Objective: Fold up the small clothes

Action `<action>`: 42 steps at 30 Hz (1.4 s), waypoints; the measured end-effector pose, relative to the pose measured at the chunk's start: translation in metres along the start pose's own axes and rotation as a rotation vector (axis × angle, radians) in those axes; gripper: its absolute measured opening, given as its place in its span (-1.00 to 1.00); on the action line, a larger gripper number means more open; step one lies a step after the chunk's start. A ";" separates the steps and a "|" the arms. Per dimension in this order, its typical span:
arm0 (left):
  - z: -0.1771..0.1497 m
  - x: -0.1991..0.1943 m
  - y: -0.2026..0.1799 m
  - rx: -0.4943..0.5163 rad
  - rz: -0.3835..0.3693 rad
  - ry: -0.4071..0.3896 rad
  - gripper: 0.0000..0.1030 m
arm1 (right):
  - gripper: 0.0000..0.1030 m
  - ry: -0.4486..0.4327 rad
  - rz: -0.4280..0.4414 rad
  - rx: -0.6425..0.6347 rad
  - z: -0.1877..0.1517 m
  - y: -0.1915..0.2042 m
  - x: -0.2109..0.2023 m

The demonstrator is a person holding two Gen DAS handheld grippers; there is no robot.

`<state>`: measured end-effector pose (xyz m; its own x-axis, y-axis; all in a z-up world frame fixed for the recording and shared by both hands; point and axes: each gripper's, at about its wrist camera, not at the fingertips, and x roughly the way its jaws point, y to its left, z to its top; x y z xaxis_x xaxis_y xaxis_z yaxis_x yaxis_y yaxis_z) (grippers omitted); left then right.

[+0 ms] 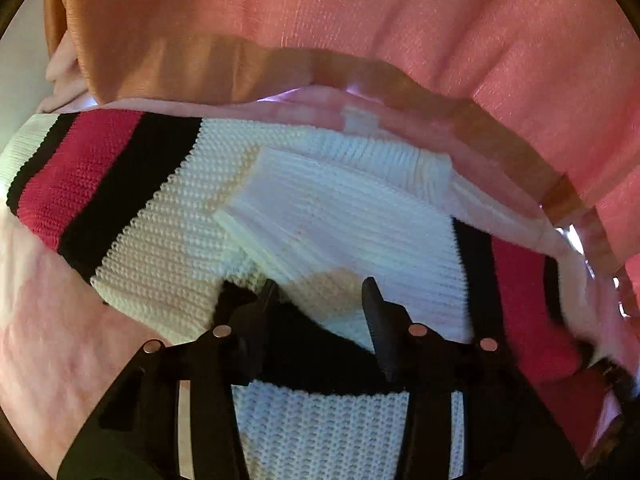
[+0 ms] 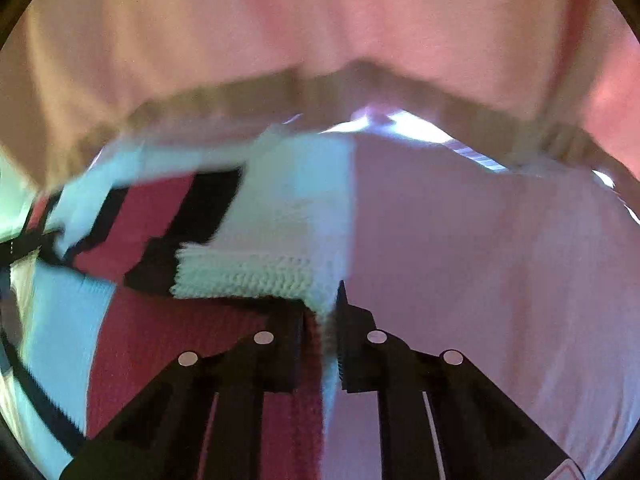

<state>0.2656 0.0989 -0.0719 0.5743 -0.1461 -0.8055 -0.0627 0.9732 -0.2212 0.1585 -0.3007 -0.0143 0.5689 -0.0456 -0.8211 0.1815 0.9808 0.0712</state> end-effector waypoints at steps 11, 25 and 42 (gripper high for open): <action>0.043 -0.062 0.077 -0.221 0.036 -0.141 0.86 | 0.01 0.025 -0.101 0.074 -0.013 0.025 -0.046; 0.089 -0.029 0.331 -0.589 0.300 -0.138 0.72 | 0.21 -0.056 -0.003 -0.038 -0.031 0.100 -0.056; 0.135 -0.162 0.168 -0.277 0.096 -0.465 -0.83 | 0.32 -0.078 0.048 0.004 -0.019 0.090 -0.072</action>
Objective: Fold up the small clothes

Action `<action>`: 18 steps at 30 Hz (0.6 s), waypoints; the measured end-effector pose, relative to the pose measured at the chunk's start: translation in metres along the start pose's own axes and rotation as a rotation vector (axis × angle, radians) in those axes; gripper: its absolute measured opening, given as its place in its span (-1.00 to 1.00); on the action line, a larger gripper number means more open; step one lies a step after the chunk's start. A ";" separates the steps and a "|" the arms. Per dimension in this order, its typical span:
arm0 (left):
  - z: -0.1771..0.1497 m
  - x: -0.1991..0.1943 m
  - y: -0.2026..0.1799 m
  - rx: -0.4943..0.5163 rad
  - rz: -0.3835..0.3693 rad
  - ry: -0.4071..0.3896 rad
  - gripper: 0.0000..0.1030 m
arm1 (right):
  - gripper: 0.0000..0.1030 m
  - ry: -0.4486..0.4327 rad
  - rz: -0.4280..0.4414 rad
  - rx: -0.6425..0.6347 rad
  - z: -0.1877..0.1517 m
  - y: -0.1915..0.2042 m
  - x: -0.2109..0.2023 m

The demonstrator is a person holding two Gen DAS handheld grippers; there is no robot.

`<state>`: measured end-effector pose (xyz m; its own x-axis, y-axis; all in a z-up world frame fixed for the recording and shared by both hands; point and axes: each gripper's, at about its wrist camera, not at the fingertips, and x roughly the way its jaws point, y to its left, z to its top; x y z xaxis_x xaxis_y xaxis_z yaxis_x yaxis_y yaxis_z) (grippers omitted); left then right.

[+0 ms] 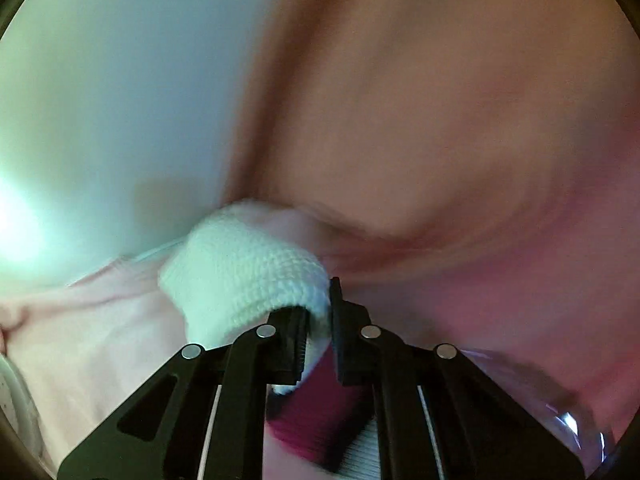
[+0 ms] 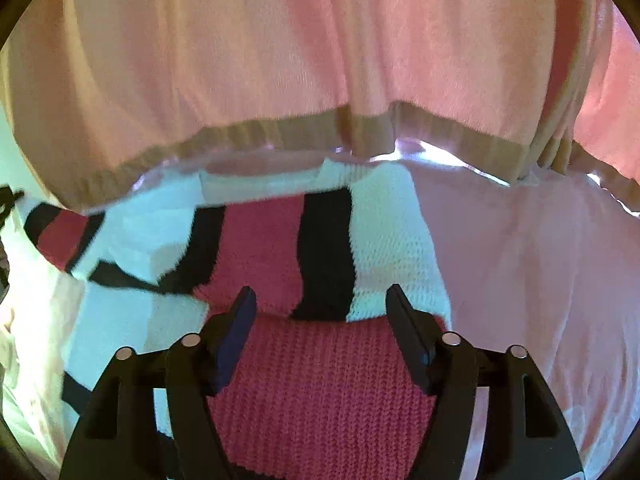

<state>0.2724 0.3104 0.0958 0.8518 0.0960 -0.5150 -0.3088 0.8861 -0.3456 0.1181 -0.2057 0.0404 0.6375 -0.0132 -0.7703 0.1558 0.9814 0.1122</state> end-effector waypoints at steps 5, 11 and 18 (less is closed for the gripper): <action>-0.021 -0.067 -0.157 0.190 -0.305 0.021 -0.74 | 0.40 -0.010 0.026 0.078 0.013 -0.024 -0.015; -0.140 -0.054 -0.261 0.283 -0.363 0.280 0.60 | 0.45 0.058 0.033 0.179 0.018 -0.063 -0.007; -0.203 -0.043 -0.215 0.304 -0.192 0.394 0.61 | 0.45 0.053 0.003 0.098 0.020 -0.064 -0.005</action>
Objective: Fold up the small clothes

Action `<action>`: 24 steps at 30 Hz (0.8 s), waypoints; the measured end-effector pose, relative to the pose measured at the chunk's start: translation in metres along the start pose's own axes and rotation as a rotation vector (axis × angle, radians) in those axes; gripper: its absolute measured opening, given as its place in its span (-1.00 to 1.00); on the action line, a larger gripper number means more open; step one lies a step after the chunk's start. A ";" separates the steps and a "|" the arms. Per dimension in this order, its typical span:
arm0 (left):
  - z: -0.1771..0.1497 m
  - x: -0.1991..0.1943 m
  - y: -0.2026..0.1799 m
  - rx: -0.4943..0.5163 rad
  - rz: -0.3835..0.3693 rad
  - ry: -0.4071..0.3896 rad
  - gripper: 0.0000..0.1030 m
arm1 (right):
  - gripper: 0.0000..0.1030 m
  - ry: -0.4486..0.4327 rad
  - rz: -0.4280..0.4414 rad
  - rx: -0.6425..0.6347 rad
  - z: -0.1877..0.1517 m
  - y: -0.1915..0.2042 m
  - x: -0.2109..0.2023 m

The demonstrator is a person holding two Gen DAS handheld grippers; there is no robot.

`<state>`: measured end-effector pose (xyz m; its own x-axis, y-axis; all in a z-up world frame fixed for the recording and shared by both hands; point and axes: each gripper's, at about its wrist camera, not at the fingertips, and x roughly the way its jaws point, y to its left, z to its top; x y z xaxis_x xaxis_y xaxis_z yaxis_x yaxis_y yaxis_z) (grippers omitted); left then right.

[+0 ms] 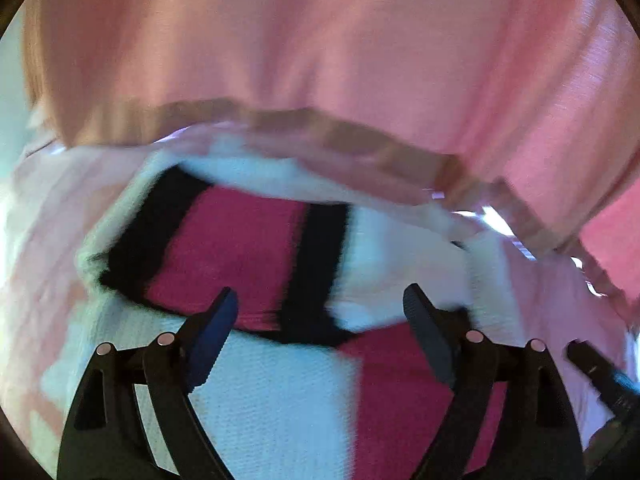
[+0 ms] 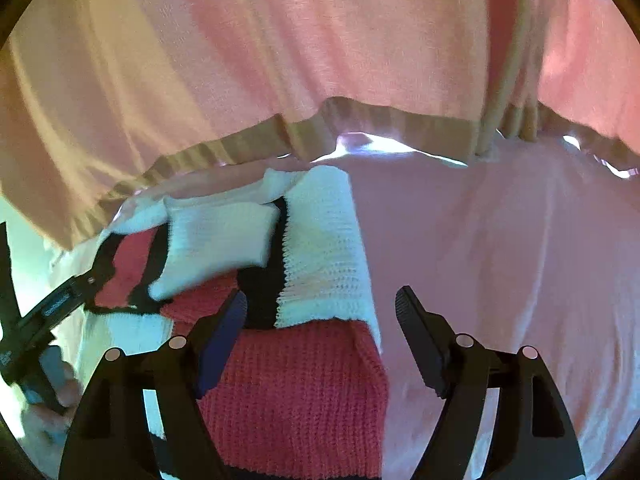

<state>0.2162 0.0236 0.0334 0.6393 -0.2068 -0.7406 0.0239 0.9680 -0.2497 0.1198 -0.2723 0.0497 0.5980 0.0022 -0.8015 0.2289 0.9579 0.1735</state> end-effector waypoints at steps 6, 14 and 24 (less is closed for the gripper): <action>0.014 -0.019 0.112 -0.284 0.044 -0.019 0.71 | 0.45 0.044 0.111 -0.068 0.010 0.035 0.037; 0.018 0.026 0.174 -0.492 -0.044 0.084 0.64 | -0.39 0.176 0.154 0.060 0.015 0.037 0.132; 0.022 0.035 0.157 -0.444 -0.058 0.092 0.64 | -0.85 -0.078 0.145 -0.111 0.059 0.034 0.033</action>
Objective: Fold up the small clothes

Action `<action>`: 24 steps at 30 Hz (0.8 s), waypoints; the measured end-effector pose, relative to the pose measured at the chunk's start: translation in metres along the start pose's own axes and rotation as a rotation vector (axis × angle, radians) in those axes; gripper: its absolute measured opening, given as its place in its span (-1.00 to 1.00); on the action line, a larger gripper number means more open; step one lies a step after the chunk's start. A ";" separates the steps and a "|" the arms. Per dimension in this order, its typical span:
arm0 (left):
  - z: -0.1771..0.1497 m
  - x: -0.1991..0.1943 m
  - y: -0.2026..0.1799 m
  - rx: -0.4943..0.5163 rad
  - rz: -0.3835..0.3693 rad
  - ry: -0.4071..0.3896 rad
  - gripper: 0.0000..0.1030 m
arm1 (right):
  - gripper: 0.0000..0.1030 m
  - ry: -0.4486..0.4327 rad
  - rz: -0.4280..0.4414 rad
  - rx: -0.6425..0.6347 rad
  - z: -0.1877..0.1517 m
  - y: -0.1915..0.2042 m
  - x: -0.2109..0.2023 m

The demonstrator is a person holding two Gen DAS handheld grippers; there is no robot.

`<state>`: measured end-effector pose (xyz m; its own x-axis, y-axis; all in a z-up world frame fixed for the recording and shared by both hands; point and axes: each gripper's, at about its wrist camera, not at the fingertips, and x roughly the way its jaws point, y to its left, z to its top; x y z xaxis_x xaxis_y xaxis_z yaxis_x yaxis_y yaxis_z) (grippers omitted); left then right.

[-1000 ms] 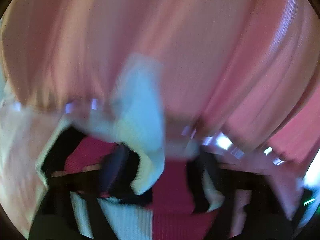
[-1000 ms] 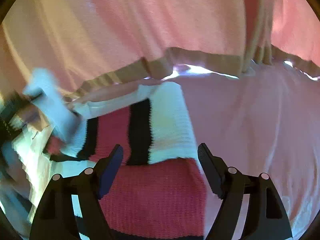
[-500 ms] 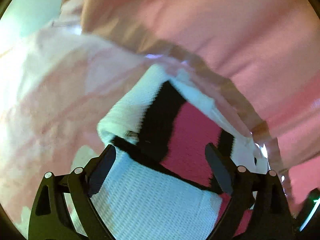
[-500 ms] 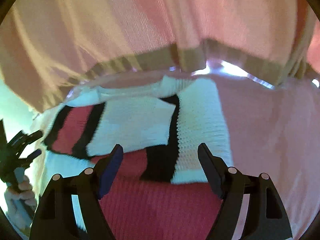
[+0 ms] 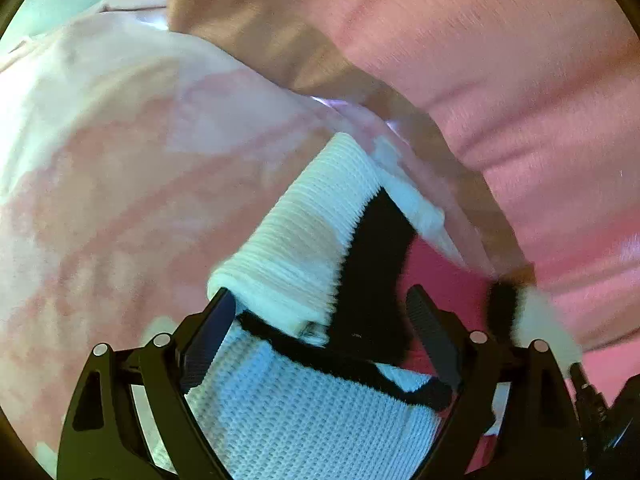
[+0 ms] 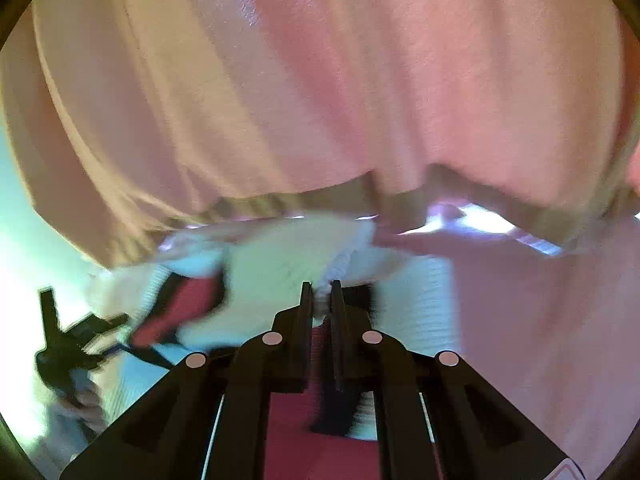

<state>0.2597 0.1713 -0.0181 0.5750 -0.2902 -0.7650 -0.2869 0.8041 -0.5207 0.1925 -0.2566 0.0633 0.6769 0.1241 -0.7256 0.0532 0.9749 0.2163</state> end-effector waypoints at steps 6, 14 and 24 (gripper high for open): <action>-0.021 0.018 -0.017 0.067 0.079 0.020 -0.19 | -0.85 0.228 -0.090 0.073 -0.062 -0.054 0.076; -0.017 0.006 -0.005 -0.023 0.084 0.013 -0.28 | -0.60 0.120 -0.165 0.055 -0.035 -0.042 0.015; -0.015 0.004 0.006 -0.069 0.000 0.028 0.03 | 0.19 0.194 0.241 -0.195 0.024 0.186 0.131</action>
<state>0.2485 0.1673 -0.0298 0.5533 -0.3056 -0.7749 -0.3394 0.7668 -0.5448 0.3083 -0.0638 0.0239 0.4997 0.3693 -0.7835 -0.2447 0.9279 0.2813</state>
